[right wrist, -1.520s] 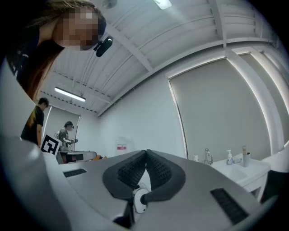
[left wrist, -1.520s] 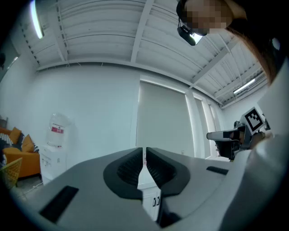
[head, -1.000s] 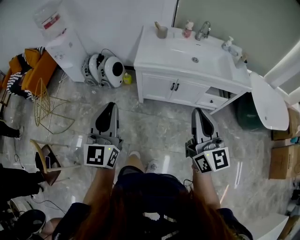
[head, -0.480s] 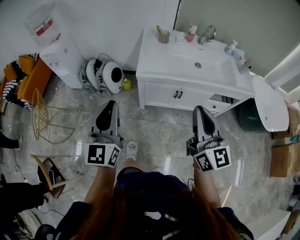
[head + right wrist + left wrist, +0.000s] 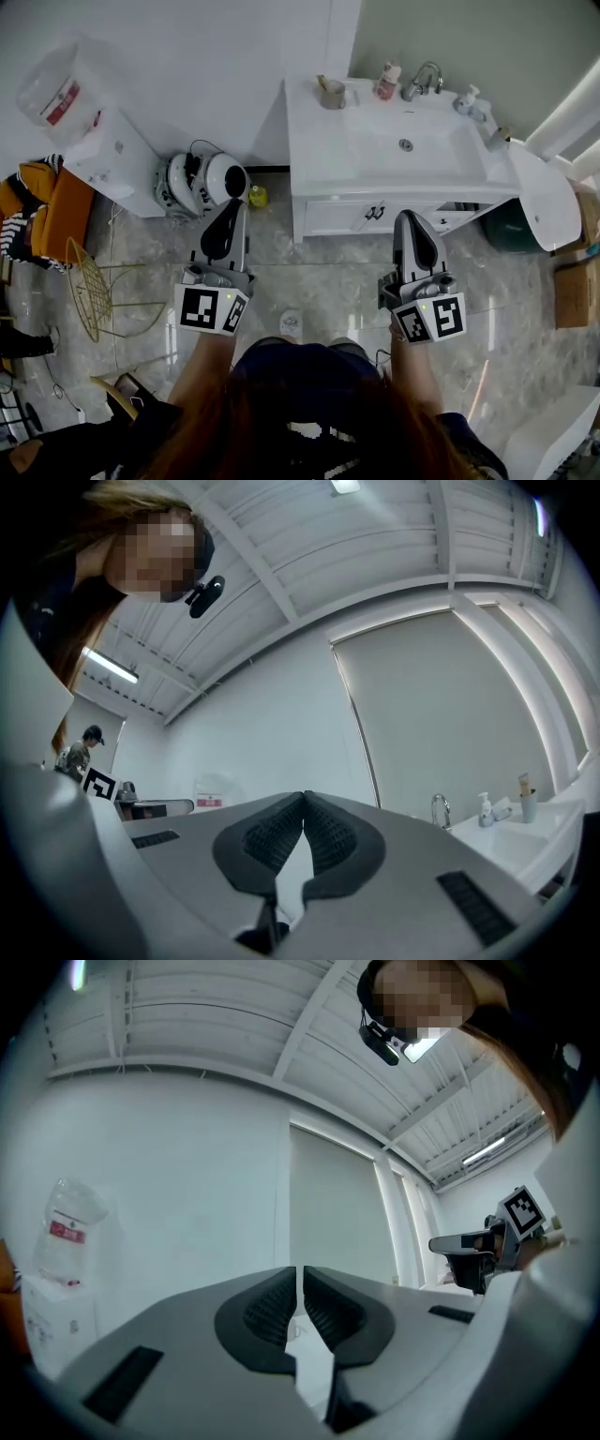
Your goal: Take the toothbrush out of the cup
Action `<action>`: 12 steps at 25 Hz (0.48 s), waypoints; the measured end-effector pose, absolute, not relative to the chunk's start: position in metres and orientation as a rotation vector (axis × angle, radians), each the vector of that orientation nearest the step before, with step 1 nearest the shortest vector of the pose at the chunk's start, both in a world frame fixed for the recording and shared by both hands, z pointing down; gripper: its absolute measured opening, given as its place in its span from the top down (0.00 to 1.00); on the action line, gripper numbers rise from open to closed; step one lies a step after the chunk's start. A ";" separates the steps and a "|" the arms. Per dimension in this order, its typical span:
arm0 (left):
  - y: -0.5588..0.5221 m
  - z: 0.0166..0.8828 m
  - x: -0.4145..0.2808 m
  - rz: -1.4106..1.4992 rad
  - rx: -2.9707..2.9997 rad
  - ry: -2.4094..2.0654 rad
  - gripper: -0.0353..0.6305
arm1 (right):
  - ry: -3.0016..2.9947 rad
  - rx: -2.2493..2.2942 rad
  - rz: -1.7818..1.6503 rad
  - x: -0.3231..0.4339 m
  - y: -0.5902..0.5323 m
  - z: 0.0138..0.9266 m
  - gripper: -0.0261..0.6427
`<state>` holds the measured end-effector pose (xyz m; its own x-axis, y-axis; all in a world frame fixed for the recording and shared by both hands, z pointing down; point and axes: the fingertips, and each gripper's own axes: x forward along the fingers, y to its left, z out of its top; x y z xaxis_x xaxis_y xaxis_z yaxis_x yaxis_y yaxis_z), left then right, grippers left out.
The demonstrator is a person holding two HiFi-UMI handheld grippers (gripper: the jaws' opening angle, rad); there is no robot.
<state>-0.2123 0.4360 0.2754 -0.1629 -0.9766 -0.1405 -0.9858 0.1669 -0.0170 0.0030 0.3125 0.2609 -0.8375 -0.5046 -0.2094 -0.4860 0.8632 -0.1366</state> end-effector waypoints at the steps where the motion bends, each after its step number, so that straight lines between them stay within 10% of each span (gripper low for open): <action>1: 0.432 0.276 -0.223 0.118 -1.959 2.299 0.89 | 2.795 -0.775 -0.105 -0.005 0.310 0.262 0.94; 12: 0.373 0.306 -0.290 0.148 -1.992 2.341 0.89 | 2.828 -0.832 -0.122 -0.063 0.245 0.287 0.94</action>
